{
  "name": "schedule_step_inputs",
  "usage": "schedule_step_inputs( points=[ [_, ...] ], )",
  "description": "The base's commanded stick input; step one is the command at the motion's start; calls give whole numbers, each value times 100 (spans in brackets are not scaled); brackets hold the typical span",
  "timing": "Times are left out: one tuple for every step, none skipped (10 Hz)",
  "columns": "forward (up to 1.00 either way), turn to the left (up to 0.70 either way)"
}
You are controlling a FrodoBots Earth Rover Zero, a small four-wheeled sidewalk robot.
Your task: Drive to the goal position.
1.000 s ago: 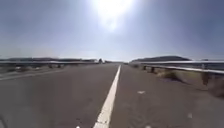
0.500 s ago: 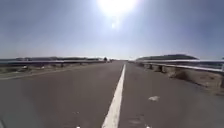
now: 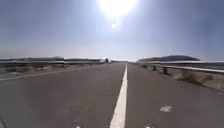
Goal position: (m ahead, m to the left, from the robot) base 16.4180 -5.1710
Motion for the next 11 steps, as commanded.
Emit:
schedule_step_inputs(
  points=[
    [70, 0],
    [70, 0],
    [70, 0],
    [70, 0],
    [70, 0],
    [70, 0],
    [70, 0],
    [70, 0],
    [70, 0],
    [70, 0],
    [70, 0]
  ],
)
